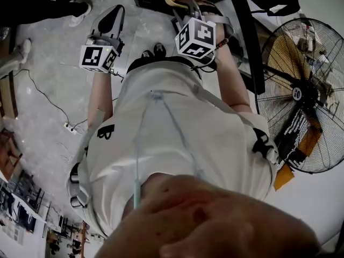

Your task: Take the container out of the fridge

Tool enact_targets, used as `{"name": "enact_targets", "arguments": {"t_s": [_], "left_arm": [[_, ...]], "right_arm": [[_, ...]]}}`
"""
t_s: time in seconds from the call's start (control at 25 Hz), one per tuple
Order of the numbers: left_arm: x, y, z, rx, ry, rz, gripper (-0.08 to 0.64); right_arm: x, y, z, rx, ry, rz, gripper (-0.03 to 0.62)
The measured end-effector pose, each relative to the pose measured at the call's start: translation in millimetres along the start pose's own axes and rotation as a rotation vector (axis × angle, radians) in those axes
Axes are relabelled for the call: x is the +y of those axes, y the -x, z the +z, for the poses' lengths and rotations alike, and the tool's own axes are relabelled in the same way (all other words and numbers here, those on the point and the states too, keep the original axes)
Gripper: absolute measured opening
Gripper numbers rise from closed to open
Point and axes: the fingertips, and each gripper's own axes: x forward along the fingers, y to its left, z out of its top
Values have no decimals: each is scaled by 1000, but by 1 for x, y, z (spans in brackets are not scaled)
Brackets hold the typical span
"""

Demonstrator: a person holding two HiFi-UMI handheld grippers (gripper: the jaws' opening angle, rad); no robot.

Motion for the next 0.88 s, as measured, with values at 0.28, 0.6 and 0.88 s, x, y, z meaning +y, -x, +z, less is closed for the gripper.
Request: {"name": "enact_targets", "arguments": {"t_s": [0.28, 0.6, 0.88], "left_arm": [[-2, 3, 0, -3, 2, 14, 9], [-5, 4, -1, -4, -4, 17, 9], [-5, 0, 0, -9, -9, 26, 9]], "right_arm": [[3, 1, 2, -12, 7, 10, 83], [2, 2, 1, -11, 20, 13, 83], [3, 0, -2, -15, 29, 22, 83]]}}
